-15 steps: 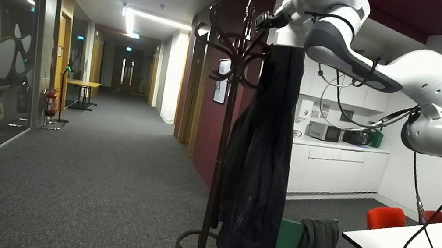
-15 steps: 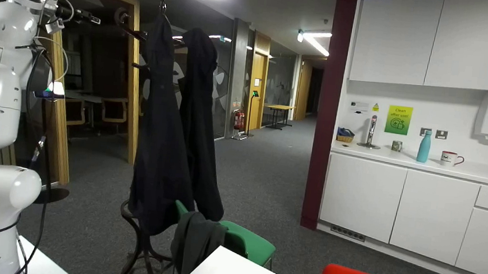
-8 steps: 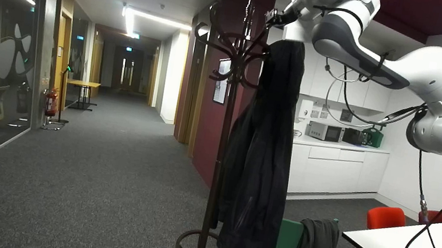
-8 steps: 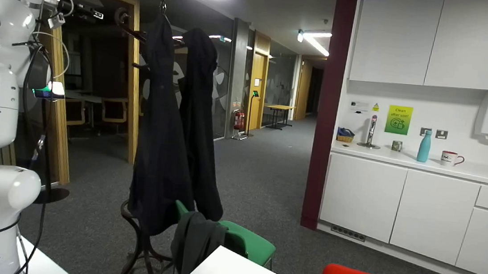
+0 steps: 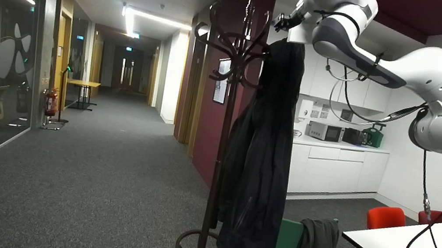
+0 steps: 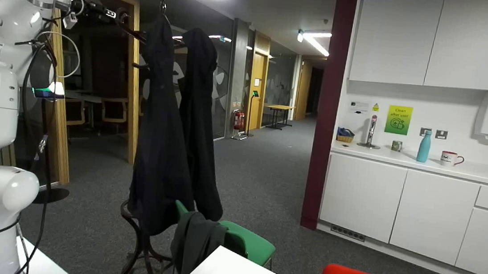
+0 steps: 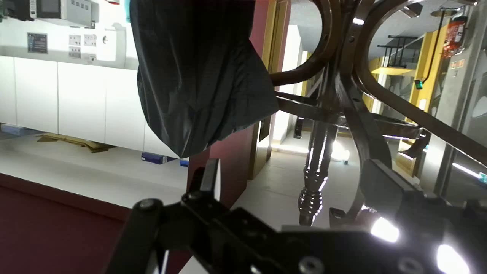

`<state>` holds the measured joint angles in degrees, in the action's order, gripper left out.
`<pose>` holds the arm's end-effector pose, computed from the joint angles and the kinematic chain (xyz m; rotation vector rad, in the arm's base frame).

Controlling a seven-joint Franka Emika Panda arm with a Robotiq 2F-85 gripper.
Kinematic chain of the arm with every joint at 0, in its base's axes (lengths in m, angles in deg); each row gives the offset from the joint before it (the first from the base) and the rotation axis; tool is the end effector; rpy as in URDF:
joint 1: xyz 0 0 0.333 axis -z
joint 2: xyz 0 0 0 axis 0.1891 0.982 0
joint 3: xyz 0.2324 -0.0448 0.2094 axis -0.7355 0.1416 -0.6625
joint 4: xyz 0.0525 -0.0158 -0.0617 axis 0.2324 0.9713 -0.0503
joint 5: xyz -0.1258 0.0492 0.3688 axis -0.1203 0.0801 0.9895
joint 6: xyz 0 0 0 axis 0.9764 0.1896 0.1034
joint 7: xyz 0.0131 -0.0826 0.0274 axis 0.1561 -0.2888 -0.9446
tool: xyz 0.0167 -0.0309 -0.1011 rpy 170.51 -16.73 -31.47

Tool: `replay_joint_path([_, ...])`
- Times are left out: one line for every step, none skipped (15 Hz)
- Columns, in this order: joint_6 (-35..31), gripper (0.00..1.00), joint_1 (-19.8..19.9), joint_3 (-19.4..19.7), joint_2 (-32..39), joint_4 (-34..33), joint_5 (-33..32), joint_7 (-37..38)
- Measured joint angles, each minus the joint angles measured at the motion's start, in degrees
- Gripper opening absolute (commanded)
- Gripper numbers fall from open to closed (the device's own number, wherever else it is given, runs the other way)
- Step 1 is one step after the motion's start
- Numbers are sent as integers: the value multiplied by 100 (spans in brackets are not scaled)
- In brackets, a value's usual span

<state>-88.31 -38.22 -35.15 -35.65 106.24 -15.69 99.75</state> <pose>0.4168 0.3724 0.9117 2.1757 -0.2416 1.8485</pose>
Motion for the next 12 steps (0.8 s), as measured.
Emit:
replay_joint_path([-1,100,50,2,0,7,17,0])
replay_joint_path([-7,100,96,5,0,25,37,0])
replay_joint_path([-13,100,137,5,1,48,57,0])
replay_joint_path([-24,100,175,5,2,79,72,0])
replay_joint_path([-35,100,204,5,3,112,89,0])
replay_joint_path([-57,100,224,5,7,140,105,0])
replay_joint_path([-84,100,242,5,10,166,122,0])
replay_joint_path([-105,100,254,5,11,194,141,-1])
replay_joint_path([-134,100,260,5,11,220,153,-1])
replay_joint_path([-171,100,264,5,11,245,158,-1])
replay_joint_path([-213,100,265,5,12,268,159,-2])
replay_joint_path([-277,100,266,5,17,284,159,-9])
